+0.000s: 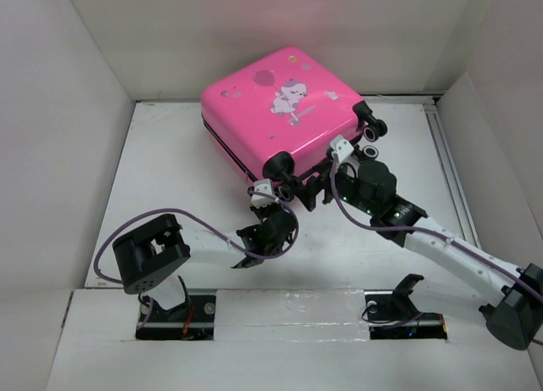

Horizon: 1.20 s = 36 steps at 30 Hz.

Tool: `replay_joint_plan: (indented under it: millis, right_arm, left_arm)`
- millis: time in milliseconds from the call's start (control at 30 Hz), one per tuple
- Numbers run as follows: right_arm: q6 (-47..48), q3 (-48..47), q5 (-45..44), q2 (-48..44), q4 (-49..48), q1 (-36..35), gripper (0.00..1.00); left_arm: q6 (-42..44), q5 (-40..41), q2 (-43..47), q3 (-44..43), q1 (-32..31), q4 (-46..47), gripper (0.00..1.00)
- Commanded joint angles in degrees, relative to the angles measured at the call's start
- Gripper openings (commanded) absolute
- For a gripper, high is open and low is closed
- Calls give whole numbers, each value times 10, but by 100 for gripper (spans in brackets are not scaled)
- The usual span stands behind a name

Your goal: Pack the luggage

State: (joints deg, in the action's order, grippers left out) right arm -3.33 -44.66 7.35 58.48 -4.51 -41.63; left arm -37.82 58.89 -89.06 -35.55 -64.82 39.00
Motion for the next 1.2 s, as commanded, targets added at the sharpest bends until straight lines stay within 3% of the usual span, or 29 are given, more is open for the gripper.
replay_joint_plan:
  millis: [0,500,600,633,667,733,767,800,1167]
  right_arm:
    - [-8,-39,41,38,-27,2,100]
    - [-40,-64,44,162,-62,-3,100]
    - [-40,-64,1,169,-74,-3,77]
    - [-40,-64,-9,169,-74,-3,42]
    - [-40,-64,-20,169,-74,-3,29]
    - [-40,-41,-39,154,-86,-3,17]
    - [-40,-32,-46,132,-93,-3,4]
    - [-40,-23,-63,120,-93,-3,0]
    - [-28,34,-72,43,-88,2,0]
  left_arm:
    - [6,48,24,6,14,35,0]
    - [25,48,13,11,14,62,0]
    - [25,59,13,16,14,62,0]
    - [30,59,13,16,14,62,0]
    - [30,65,13,21,14,62,0]
    - [37,71,18,22,14,62,0]
    - [42,71,18,27,21,57,0]
    - [42,71,30,27,28,56,0]
    - [61,74,102,67,51,43,0]
